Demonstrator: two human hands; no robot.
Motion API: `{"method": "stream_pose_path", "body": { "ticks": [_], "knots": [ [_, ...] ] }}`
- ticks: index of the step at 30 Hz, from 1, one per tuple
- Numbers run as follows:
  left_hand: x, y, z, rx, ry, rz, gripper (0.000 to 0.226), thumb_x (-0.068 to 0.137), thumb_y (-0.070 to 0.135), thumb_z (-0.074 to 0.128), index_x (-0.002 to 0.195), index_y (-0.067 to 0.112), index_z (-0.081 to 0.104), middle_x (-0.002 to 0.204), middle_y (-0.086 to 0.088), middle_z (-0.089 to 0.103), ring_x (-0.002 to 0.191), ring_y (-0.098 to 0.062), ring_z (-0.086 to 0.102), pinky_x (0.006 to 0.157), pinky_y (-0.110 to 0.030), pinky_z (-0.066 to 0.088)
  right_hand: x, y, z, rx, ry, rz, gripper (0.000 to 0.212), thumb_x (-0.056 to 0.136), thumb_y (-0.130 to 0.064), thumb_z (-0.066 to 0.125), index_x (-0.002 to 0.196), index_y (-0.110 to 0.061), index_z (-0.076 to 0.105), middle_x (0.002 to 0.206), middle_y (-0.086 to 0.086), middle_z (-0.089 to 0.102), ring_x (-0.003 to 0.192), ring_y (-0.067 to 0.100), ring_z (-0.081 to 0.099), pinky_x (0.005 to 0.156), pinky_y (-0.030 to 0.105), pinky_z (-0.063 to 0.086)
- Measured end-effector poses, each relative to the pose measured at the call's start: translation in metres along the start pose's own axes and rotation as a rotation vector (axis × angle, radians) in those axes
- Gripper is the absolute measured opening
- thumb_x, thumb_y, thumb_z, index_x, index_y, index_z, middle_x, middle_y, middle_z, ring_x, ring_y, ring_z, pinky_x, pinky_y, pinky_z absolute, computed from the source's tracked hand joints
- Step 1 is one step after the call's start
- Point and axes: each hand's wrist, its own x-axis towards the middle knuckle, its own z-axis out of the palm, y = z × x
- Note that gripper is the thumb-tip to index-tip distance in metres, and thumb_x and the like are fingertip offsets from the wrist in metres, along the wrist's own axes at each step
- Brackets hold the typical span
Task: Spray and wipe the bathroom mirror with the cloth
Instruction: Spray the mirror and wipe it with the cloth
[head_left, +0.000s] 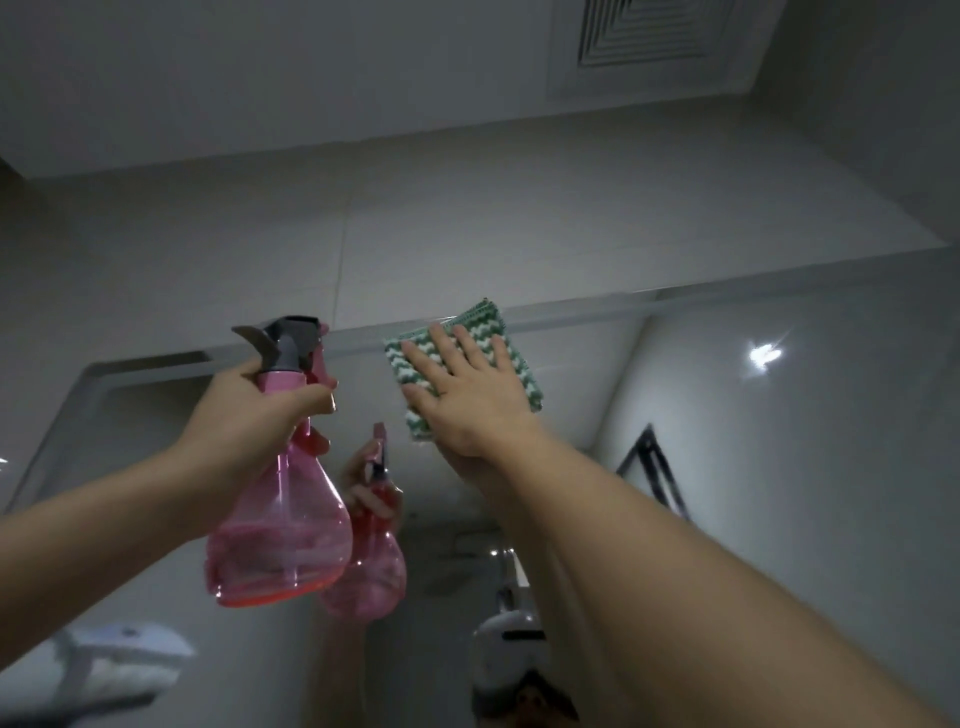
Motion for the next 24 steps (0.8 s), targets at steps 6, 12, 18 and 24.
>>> {"method": "stream_pose_path", "body": {
  "ticks": [6,12,18,24],
  "knots": [
    [-0.029,-0.004,0.028,-0.052,-0.03,-0.04,0.007,0.078,0.001,0.064,0.08,0.007,0.06,0.067,-0.015,0.055,0.054,-0.023,0.052,0.055,-0.028,0.04,-0.068,0.086,-0.013,-0.004,-0.033,0.189,0.055,0.1,-0.052,0.011,0.149,-0.039,-0.009,0.158,-0.003,-0.016,0.145,0.017,-0.015,0.114,0.045,-0.014],
    [-0.075,-0.01,0.035,-0.079,-0.065,-0.121,0.011,0.079,0.001,0.062,0.076,0.01,0.057,0.068,-0.013,0.054,0.053,-0.02,0.053,0.05,-0.028,0.043,-0.126,0.082,-0.007,0.034,-0.075,0.318,0.057,0.099,-0.052,0.009,0.147,-0.036,-0.016,0.156,0.001,-0.024,0.143,0.021,-0.023,0.113,0.049,-0.017],
    [-0.14,-0.016,0.041,-0.199,-0.11,-0.213,0.013,0.082,-0.009,0.054,0.087,0.003,0.059,0.035,0.004,0.057,0.029,-0.002,0.052,0.029,-0.011,0.035,-0.177,0.046,0.008,0.059,-0.104,0.26,0.058,0.1,-0.051,0.013,0.147,-0.034,-0.016,0.155,0.002,-0.026,0.142,0.022,-0.026,0.114,0.05,-0.016],
    [-0.21,-0.042,0.029,-0.108,-0.137,-0.206,0.026,0.082,-0.002,0.06,0.075,0.022,0.052,0.046,0.009,0.061,0.04,0.004,0.056,0.038,-0.006,0.04,-0.243,0.019,0.032,0.012,-0.123,0.174,0.06,0.099,-0.054,0.013,0.147,-0.034,-0.016,0.156,0.001,-0.025,0.142,0.02,-0.025,0.111,0.046,-0.021]
  ]
}}
